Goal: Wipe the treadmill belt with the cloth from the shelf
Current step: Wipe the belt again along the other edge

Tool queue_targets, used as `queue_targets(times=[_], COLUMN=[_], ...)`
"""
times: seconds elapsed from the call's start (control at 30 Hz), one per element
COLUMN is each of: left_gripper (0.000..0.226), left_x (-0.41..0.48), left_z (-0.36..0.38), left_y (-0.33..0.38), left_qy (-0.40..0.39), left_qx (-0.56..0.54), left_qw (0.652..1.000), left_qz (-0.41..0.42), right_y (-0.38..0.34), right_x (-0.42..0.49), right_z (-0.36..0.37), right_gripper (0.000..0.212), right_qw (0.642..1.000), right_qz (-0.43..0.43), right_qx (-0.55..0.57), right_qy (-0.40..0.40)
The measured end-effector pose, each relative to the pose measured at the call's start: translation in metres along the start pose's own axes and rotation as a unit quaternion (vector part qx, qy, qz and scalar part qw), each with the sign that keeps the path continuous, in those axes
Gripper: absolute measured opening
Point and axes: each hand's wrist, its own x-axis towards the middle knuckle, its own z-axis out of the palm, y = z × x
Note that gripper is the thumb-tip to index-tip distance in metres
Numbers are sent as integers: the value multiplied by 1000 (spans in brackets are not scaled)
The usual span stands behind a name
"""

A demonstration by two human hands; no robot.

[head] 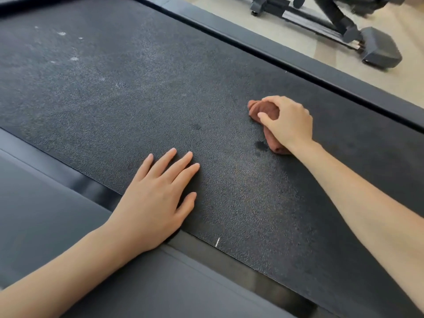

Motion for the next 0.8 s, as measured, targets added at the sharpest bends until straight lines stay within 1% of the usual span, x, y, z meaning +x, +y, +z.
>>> queue_targets(times=[0.07, 0.2, 0.27, 0.33, 0.37, 0.43, 0.5, 0.57, 0.67, 0.8], left_gripper=[56, 56, 56, 55, 55, 55, 55, 55, 55, 55], left_x=[-1, -2, -2, -2, -2, -2, -1, 0, 0, -2], left_z=[0, 1, 2, 2, 2, 2, 1, 1, -1, -2], left_y=[0, -3, -3, -2, -2, -1, -1, 0, 0, 0], left_qy=[-3, -2, 4, 6, 6, 8, 8, 7, 3, -2], left_qx=[-3, -4, 1, 4, 4, 9, 11, 12, 13, 28], left_qw=[1000, 1000, 1000, 1000, 1000, 1000, 1000, 1000, 1000, 1000], left_qz=[1, 4, 6, 2, 0, -1, 0, 2, -3, -2], right_y=[-10, -10, 5, 16, 18, 20, 16, 7, -11, -36], right_x=[-18, -94, -107, -88, -70, -28, 7, 19, -2, -90], right_z=[-2, -24, -33, -33, -28, -14, -3, 2, -1, -16], right_gripper=[32, 32, 33, 32, 30, 28, 29, 30, 28, 25], right_qw=[999, 983, 977, 982, 987, 996, 1000, 1000, 1000, 990], right_qz=[-44, -174, -200, -179, -155, -80, -12, 9, -8, -138], right_qx=[12, 60, 69, 59, 47, 26, 4, -16, 11, 27], right_qy=[-7, -14, -28, -28, -18, -5, -9, -14, -21, 3])
